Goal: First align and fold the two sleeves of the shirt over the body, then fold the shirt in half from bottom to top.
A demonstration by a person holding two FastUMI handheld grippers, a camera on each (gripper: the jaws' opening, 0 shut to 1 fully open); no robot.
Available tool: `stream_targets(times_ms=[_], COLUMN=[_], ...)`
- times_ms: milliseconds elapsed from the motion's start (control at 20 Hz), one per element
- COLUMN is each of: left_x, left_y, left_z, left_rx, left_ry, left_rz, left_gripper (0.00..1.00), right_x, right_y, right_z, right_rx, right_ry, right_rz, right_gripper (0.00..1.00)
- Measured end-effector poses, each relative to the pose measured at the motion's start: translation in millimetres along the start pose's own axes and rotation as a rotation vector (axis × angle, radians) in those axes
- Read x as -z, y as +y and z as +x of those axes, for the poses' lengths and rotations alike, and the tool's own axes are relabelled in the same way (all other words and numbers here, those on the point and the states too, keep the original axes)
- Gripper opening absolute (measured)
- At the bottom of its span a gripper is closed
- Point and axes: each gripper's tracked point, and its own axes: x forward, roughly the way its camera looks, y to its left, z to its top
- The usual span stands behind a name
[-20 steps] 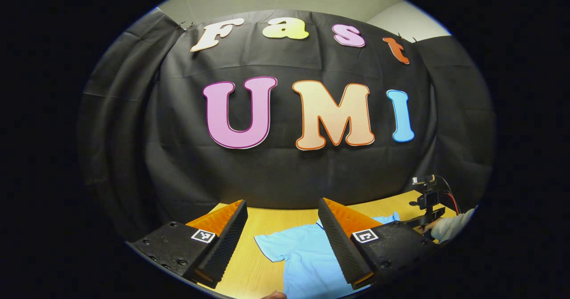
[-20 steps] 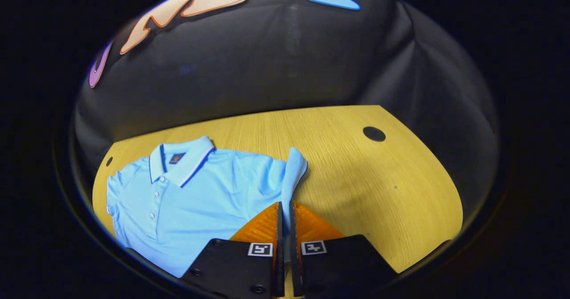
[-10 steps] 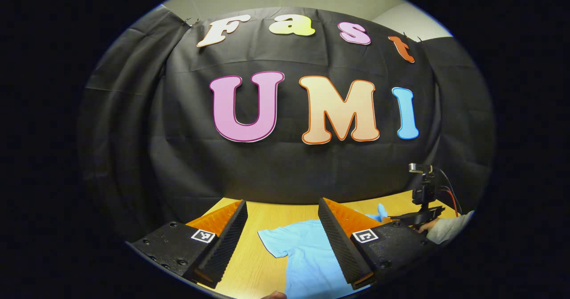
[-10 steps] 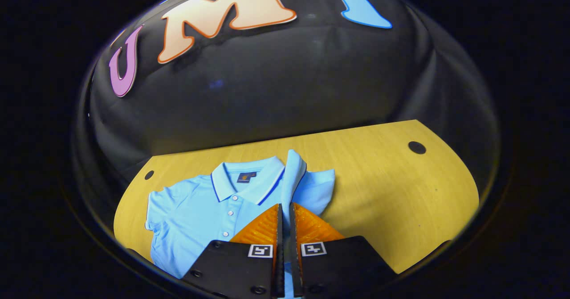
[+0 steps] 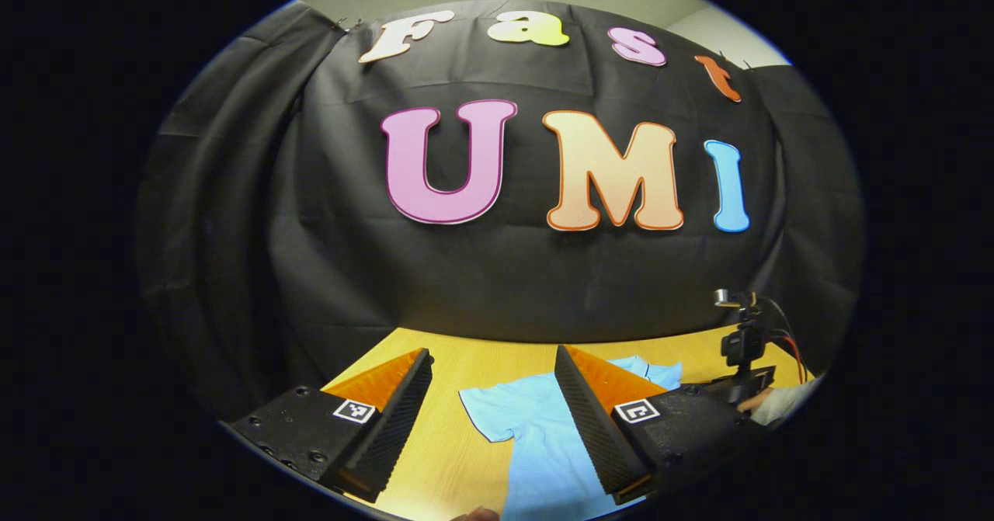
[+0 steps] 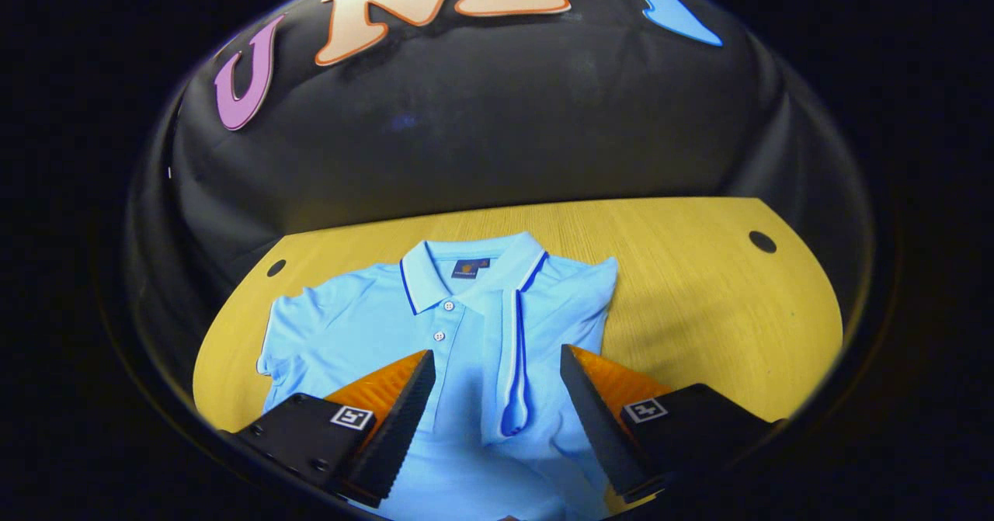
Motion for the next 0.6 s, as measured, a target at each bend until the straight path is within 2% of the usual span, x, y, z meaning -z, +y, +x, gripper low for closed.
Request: stream_targets(times_ms=[50,100,250,300,350,400,450,600], left_x=[3.8,7.7,23.6,29.4,36.8,45.8,56.0,87.8], left_y=[1.0,1.0,4.7,7.4,9.0,10.7,11.8,14.9], left_z=[6.6,14.0,38.4,48.5,58.4,68.4,78.5,101.5], left_rx=[-0.004,-0.007,-0.021,-0.028,-0.035,-0.038,-0.040,-0.055], left_ry=[0.006,0.015,0.038,0.050,0.065,0.085,0.108,0.184], left_rz=[-0.006,-0.013,-0.029,-0.030,-0.029,-0.030,-0.033,-0.058], left_gripper=[0.96,0.95,0.96,0.95,0.95,0.95,0.95,0.95], right_x=[-5.7,-13.0,-29.1,-34.3,-37.7,-40.3,-40.2,-38.3], right_y=[-0.4,-2.2,-15.3,-22.3,-29.2,-36.5,-43.0,-62.0], right_z=[-8.9,-18.6,-47.6,-58.1,-69.2,-79.5,-87.3,-109.0], right_rx=[-0.002,-0.003,0.007,0.019,0.031,0.046,0.057,0.090], right_ry=[-0.022,-0.046,-0.115,-0.138,-0.155,-0.167,-0.178,-0.190], right_rz=[0.008,0.015,0.009,-0.002,-0.014,-0.025,-0.029,-0.031], right_gripper=[0.99,0.94,0.94,0.98,0.98,0.94,0.98,0.98])
